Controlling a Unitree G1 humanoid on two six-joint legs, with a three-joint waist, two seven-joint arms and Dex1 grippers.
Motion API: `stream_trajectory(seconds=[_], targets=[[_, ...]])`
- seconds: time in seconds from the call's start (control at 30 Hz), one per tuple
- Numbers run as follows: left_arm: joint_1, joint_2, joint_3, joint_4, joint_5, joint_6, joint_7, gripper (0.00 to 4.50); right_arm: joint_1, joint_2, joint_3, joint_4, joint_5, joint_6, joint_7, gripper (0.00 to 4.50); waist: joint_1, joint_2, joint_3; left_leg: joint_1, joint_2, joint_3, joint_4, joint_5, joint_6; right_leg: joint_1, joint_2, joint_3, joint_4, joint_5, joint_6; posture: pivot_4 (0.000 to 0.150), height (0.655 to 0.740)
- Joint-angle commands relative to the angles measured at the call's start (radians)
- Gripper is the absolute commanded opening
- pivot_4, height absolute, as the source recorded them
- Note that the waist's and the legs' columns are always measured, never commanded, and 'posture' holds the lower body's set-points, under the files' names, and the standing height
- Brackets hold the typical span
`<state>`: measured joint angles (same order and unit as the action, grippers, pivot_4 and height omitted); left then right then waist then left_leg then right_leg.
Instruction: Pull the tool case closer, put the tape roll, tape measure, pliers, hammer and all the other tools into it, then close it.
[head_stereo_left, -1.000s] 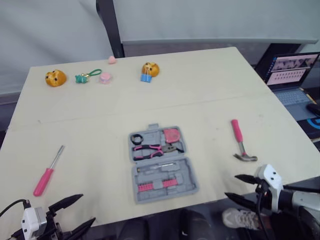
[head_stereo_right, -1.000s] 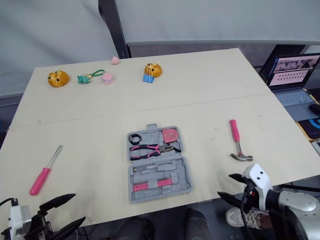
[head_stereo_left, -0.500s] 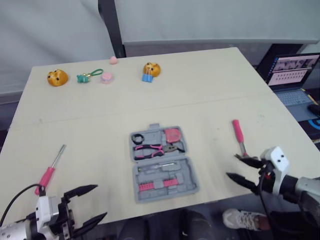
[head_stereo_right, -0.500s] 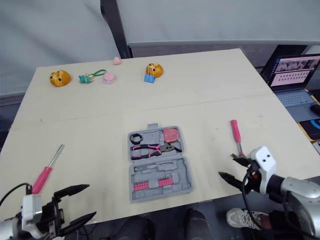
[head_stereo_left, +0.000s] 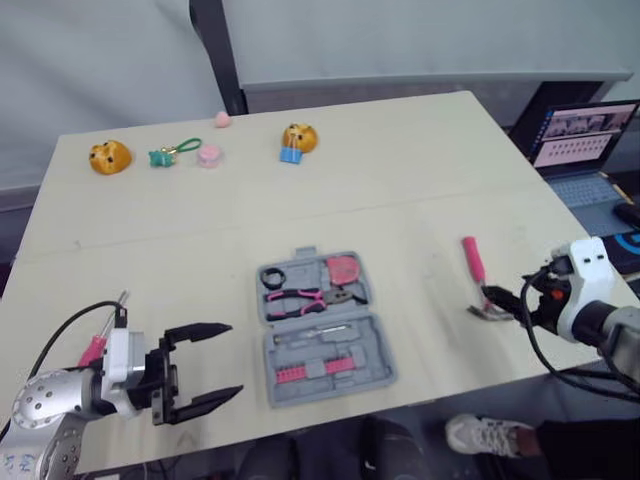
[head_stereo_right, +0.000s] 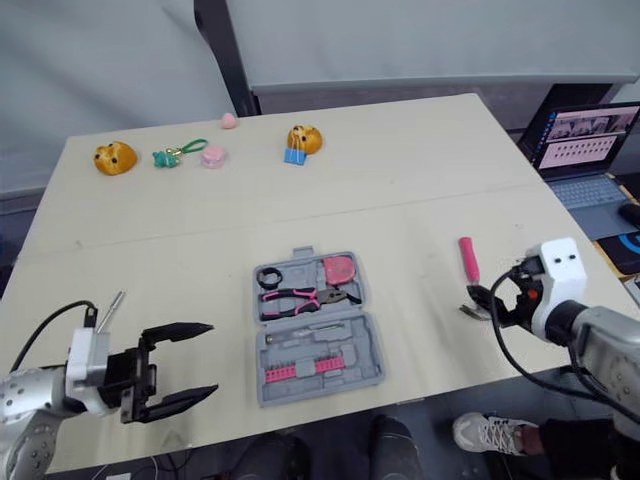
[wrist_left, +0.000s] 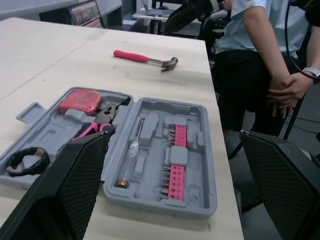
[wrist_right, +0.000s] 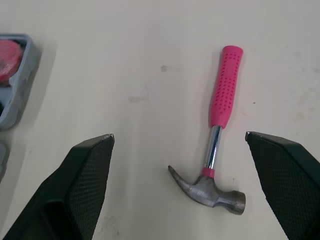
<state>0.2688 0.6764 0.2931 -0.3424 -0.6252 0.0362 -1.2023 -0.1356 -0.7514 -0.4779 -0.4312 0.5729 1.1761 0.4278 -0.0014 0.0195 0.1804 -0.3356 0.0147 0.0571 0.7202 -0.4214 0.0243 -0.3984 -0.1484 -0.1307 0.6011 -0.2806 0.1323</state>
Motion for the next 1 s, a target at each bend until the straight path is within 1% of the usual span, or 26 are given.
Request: stream_trajectory(seconds=[0.03,0.2,0.37,0.57,0.67,1.0], targets=[[-0.009,-0.001,-0.015,-0.035,0.002,0.005,0.018,4.50,-0.069,0.023,0.026,0.007,-0.016,0.097,-0.085,4.44,0.000,0.000,0.000,0.000,0.000,0.000,0.000,0.000,0.000,0.000,0.000,0.000,0.000,0.000,0.000,0.150,0.7155],[-0.013,-0.014,-0.046,-0.054,0.024,0.004,0.054,4.50,-0.155,0.054,0.082,0.134,-0.067,0.118,-0.137,4.44,0.001,0.001,0.000,0.000,-0.001,0.000,0.000,0.000,0.000,0.000,0.000,0.000,0.000,0.000,0.000,0.150,0.7155],[-0.002,-0.019,-0.057,-0.083,0.029,0.012,0.087,4.50,-0.191,0.049,0.145,0.281,-0.125,0.043,-0.129,4.44,0.000,0.001,0.001,-0.001,-0.002,0.001,0.000,0.000,0.000,0.000,0.001,0.000,-0.001,0.000,0.001,0.150,0.7155],[0.015,-0.023,-0.063,-0.113,0.037,0.014,0.121,4.50,-0.205,0.035,0.205,0.410,-0.179,-0.061,-0.091,4.44,-0.001,0.002,0.001,0.000,-0.002,0.004,0.000,0.001,-0.001,0.000,0.002,0.000,-0.001,0.000,0.001,0.150,0.7155],[0.023,-0.023,-0.060,-0.124,0.036,0.016,0.130,4.50,-0.212,0.031,0.213,0.442,-0.190,-0.084,-0.080,4.44,-0.001,0.002,0.001,0.000,-0.002,0.005,0.000,0.001,-0.001,0.000,0.002,0.000,-0.001,0.000,0.001,0.150,0.7155],[0.010,-0.026,-0.088,-0.134,0.040,0.024,0.151,4.50,-0.236,0.028,0.240,0.450,-0.217,-0.061,-0.082,4.44,-0.001,0.002,0.001,0.000,-0.001,0.005,0.000,0.001,-0.001,0.000,0.002,0.000,-0.001,0.000,0.001,0.150,0.7155]])
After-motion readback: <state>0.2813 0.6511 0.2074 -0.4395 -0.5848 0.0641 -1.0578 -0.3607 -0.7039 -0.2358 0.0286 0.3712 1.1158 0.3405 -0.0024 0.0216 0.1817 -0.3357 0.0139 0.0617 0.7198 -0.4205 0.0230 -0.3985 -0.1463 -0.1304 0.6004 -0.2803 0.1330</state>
